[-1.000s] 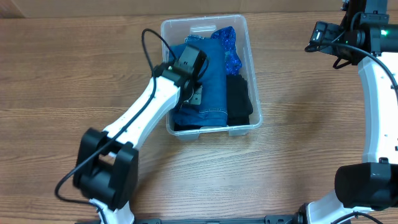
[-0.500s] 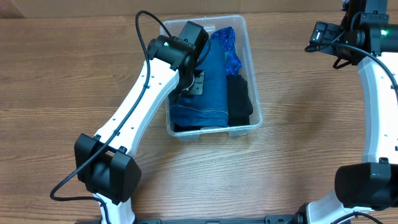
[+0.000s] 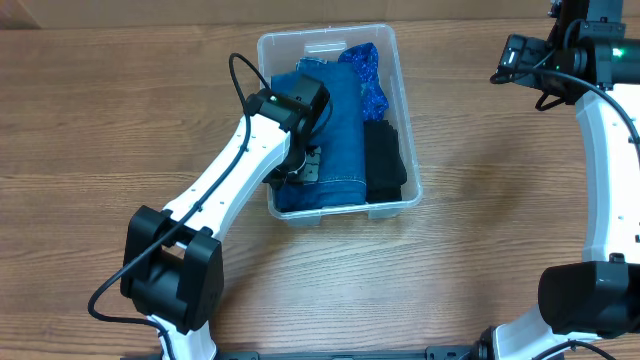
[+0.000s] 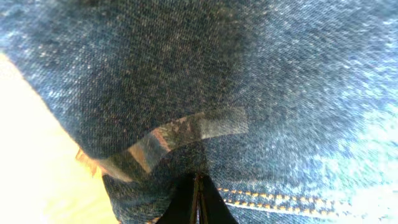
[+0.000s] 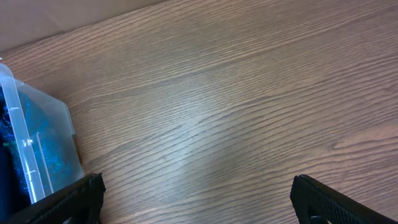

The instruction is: Pack container

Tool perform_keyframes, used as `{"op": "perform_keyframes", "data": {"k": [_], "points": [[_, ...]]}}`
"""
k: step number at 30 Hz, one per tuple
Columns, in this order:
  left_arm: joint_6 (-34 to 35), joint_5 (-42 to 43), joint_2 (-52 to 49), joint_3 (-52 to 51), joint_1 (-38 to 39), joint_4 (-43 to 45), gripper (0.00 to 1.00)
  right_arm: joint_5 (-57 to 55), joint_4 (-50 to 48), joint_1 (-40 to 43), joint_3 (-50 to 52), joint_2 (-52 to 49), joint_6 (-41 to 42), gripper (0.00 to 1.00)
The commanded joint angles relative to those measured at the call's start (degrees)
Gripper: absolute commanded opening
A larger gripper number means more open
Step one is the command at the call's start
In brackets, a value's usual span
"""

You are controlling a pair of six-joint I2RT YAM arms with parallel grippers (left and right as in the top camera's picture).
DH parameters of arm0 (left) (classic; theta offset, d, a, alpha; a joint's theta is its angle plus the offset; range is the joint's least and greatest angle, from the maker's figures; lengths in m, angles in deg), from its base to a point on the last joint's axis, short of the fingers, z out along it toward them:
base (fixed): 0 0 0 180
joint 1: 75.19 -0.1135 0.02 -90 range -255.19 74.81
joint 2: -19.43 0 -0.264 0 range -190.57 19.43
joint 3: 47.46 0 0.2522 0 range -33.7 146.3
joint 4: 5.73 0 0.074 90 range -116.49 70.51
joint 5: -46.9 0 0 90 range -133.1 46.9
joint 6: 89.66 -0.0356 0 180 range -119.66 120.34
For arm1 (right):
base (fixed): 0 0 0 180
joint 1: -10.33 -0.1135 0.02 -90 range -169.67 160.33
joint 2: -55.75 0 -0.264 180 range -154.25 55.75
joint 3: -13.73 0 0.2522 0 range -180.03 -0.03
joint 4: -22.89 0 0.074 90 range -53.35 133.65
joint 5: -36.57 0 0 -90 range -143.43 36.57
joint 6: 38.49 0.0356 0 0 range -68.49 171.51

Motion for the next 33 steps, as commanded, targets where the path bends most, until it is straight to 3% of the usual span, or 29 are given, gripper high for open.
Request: {"op": "perform_keyframes", "data": {"k": [1,4,6,7,8,9,12,19,33], "points": [[-2.4,1.11,-0.07,13.11,0.2,-3.08,0.1,-0.17,-0.26,0.13,-0.09,0.33,0.17,1.0],[-3.45,-1.55,1.16,25.24,-1.44,-6.21,0.24,-0.17,-0.26,0.13,-0.09,0.33,0.17,1.0],[-3.45,-5.68,1.36,31.58,-3.45,-9.77,0.52,-0.17,-0.26,0.13,-0.09,0.33,0.17,1.0],[-3.48,-7.1,1.42,33.35,-4.46,-11.34,0.61,-0.17,-0.24,0.13,-0.09,0.33,0.17,1.0],[-3.45,-8.79,1.42,34.93,-5.95,-12.7,0.89,-0.17,-0.24,0.13,-0.09,0.33,0.17,1.0],[-3.43,-10.38,1.46,35.45,-7.17,-13.25,1.0,-0.17,-0.26,0.13,-0.09,0.33,0.17,1.0],[-3.43,-15.76,1.44,35.32,-12.33,-15.3,1.0,-0.17,-0.24,0.13,-0.09,0.33,0.17,1.0],[-3.43,-15.96,1.44,35.28,-19.58,-15.15,1.0,-0.17,-0.24,0.13,-0.09,0.33,0.17,1.0],[-3.43,-15.93,1.44,35.28,-20.22,-15.15,1.0,-0.17,-0.26,-0.02,-0.09,0.15,0.17,1.0]]}}
